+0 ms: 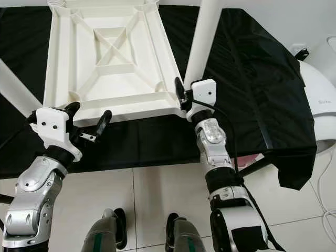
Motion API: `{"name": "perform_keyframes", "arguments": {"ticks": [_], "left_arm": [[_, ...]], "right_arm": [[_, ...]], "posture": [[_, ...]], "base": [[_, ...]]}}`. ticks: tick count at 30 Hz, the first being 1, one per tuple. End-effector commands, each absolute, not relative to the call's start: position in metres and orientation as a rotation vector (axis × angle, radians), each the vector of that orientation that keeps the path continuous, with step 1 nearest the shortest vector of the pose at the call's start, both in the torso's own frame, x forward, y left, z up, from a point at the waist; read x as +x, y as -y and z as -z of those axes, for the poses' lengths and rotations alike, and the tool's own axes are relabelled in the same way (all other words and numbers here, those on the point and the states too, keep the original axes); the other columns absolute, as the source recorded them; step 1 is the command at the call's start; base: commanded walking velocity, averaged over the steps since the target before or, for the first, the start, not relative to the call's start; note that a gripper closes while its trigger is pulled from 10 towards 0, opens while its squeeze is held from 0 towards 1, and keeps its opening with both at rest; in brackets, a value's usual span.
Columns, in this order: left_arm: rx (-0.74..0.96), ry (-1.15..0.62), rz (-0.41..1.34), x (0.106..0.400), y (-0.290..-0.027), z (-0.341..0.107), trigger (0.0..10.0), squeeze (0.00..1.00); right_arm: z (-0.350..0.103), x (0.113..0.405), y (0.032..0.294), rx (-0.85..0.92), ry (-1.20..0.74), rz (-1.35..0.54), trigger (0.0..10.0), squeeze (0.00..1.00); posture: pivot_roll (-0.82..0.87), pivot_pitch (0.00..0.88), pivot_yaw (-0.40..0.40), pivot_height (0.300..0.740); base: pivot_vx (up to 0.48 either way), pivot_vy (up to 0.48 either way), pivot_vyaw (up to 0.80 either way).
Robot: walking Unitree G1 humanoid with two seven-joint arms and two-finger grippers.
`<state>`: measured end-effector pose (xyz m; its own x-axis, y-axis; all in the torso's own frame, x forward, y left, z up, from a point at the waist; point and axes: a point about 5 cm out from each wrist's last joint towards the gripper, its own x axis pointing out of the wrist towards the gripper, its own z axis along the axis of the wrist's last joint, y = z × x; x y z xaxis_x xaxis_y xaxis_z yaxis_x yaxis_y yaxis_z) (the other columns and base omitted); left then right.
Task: Building children table
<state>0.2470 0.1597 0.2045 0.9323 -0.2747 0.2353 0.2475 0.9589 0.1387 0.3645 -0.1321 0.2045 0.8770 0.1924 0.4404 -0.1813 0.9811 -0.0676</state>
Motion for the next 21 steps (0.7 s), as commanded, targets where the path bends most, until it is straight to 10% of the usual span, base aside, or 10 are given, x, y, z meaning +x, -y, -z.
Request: {"name": "perform_keyframes", "arguments": {"ticks": [1,21], "left_arm": [[0.096,0.244,0.212,0.244,-0.161,-0.203,10.0,0.0],[0.099,0.222,0.29,0.243,-0.154,-0.201,10.0,0.0]], "right_arm": [[-0.19,0.366,0.156,-0.046,0.385,-0.082,10.0,0.0],[-0.174,0.359,0.213,-0.059,0.292,0.245,10.0,0.0]], "posture": [[0.07,0.235,-0.067,0.74],[0.06,0.249,-0.041,0.74]], "base": [[0.0,0.0,0.0],[0.0,0.0,0.0]]}}
